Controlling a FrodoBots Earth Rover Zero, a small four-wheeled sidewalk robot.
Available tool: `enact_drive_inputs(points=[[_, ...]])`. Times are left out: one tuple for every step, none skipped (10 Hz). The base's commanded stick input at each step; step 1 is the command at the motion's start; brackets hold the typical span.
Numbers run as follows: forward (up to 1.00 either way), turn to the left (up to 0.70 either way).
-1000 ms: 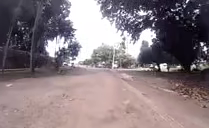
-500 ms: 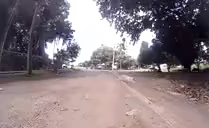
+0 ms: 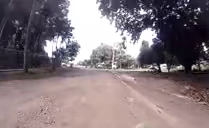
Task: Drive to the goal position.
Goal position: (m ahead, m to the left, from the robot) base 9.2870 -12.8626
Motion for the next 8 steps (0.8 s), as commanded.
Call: enact_drive_inputs(points=[[0.7, 0.0], [0.7, 0.0], [0.7, 0.0], [0.7, 0.0], [0.7, 0.0], [0.7, 0.0], [0.7, 0.0], [0.7, 0.0]])
